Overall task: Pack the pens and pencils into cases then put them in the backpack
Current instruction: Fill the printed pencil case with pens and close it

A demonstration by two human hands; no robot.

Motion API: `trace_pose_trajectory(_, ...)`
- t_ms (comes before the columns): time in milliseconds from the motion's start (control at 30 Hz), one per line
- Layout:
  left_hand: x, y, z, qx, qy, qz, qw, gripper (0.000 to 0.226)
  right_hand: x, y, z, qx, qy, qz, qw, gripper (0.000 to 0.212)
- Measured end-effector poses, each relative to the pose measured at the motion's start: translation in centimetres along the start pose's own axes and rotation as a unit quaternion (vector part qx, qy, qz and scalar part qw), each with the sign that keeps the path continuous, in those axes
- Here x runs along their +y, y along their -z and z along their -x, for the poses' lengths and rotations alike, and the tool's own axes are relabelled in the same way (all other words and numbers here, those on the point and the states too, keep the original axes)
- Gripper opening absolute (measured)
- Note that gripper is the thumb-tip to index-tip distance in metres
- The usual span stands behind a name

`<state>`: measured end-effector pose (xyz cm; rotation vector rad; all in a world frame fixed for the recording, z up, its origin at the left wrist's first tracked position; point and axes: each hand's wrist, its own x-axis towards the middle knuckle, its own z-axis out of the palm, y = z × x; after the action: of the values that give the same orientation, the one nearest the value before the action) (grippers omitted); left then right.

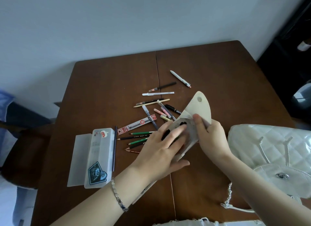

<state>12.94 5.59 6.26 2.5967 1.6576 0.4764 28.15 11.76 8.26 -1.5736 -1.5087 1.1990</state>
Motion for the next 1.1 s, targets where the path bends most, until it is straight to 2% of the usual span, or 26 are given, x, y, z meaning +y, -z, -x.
trace_pose_trajectory(167, 0.7, 0.2, -0.7, -0.030, 0.048, -0.050, 0.997, 0.091, -0.6, -0.1, -0.2, -0.004, 0.019, 0.008, 1.000, 0.042)
trace_pose_trajectory(300, 0.8, 0.1, -0.7, -0.021, 0.062, -0.039, 0.997, 0.097, -0.8, -0.2, -0.2, -0.003, 0.030, 0.020, 0.999, 0.040)
trace_pose_trajectory(400, 0.8, 0.3, -0.8, -0.025, 0.067, -0.029, 0.997, 0.091, -0.6, -0.2, -0.2, 0.001, 0.024, 0.017, 1.000, 0.039)
trace_pose_trajectory(533, 0.5, 0.6, -1.1, -0.010, 0.039, -0.023, 0.999, 0.065, -0.5, 0.1, -0.6, 0.008, 0.001, -0.005, 1.000, 0.038)
trace_pose_trajectory(667, 0.2, 0.6, -1.1, -0.004, 0.035, -0.019, 0.999, 0.049, -0.2, 0.0, -0.8, 0.006, -0.013, -0.010, 1.000, 0.041)
trace_pose_trajectory(933, 0.5, 0.5, -1.0, -0.020, 0.048, -0.024, 0.998, 0.042, 0.3, -0.5, -0.4, 0.012, -0.020, -0.017, 1.000, 0.047)
trace_pose_trajectory(1100, 1.1, 0.7, -1.0, 0.027, -0.023, -0.110, 0.993, 0.040, 0.1, -0.1, -0.8, 0.037, -0.022, -0.020, 0.999, 0.048)
